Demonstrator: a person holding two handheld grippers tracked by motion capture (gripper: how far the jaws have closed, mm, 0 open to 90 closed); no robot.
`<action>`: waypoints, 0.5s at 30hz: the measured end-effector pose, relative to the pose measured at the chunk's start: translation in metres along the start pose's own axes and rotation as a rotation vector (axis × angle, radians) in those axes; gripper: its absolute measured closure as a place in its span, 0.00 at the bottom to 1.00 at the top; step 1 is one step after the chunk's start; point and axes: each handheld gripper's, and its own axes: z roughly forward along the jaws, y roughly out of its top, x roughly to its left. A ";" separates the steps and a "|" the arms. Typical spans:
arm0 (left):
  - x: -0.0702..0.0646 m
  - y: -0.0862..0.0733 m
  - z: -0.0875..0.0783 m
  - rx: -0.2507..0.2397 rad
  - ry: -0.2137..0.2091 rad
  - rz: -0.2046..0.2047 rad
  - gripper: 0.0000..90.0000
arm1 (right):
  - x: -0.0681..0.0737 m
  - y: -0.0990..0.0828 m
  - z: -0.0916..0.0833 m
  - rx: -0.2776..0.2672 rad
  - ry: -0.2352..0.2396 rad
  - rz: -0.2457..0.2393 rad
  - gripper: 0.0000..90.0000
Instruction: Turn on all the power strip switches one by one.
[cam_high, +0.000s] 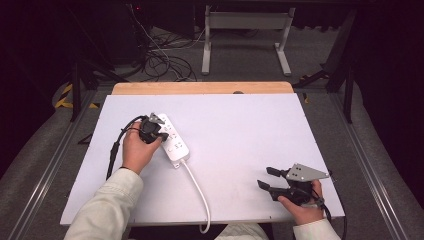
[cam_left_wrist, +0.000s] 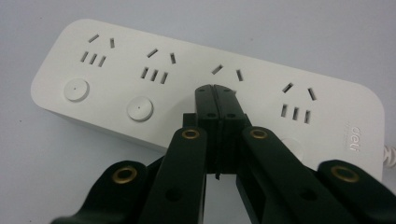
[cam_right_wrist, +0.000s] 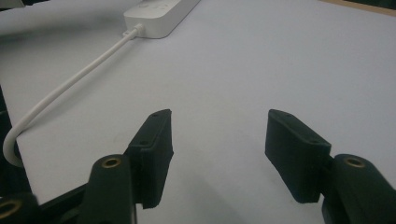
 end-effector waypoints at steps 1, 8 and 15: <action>-0.001 0.000 0.000 0.003 0.006 0.005 1.00 | 0.000 0.000 0.000 0.000 0.000 0.000 0.47; -0.002 0.001 0.000 0.009 0.016 -0.005 1.00 | 0.000 0.000 0.000 0.001 0.001 -0.001 0.47; -0.002 0.001 0.000 0.017 0.022 -0.010 1.00 | 0.000 0.000 0.000 0.001 0.003 -0.004 0.47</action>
